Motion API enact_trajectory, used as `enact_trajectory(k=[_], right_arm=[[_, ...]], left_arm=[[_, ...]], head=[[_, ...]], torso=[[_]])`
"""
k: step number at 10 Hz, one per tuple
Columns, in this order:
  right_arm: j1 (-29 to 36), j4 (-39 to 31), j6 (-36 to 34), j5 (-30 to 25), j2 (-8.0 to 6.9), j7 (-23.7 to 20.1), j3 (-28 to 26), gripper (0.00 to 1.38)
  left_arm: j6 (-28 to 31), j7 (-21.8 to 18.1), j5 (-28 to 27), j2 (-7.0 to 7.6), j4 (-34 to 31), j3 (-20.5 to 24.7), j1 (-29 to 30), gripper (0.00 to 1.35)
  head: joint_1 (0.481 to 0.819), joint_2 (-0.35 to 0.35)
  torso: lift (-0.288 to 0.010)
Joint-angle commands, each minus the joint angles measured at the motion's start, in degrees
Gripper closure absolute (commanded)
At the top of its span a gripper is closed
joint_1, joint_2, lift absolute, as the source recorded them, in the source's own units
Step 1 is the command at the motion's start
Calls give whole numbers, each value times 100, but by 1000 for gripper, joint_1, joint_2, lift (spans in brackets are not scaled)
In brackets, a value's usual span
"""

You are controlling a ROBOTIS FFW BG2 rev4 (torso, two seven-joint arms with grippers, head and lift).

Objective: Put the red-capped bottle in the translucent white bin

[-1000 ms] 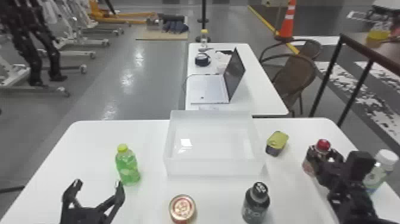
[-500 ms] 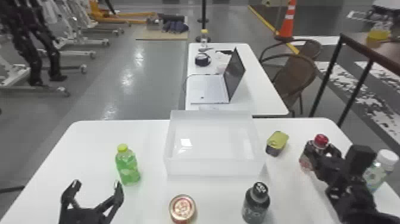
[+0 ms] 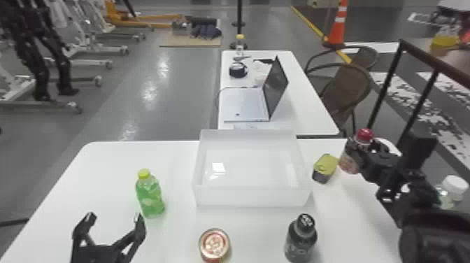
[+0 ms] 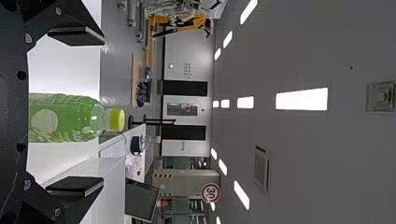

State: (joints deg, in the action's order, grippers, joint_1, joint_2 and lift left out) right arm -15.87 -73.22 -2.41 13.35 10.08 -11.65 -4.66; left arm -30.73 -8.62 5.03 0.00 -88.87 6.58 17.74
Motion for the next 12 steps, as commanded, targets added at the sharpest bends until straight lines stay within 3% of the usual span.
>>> enact_trajectory(k=[1,4,5,8,12], right_arm=[[-198,-114,-286,-52,-85,-127,18,1282],[-751,255,-356,-25,-103,-162,387,1282],[-1006,704,4,-17,-155,-241,527,1282],[-1542,1802,619,45,-551,-302,747,1283],[-1938,2839,953,1012,-700,-302,1811,1282]], left_arm=[[32,1,15,-15,2,-34,-7,229],[76,1,24,-15,2,-60,-16,228],[84,9,24,-15,2,-78,-16,228],[120,18,42,-15,2,-87,-16,228],[164,45,68,-15,37,-184,-78,228]], head=[[549,0],[549,0],[549,0],[549,0],[549,0]], torso=[[-100],[-100],[-100],[-100],[-100]])
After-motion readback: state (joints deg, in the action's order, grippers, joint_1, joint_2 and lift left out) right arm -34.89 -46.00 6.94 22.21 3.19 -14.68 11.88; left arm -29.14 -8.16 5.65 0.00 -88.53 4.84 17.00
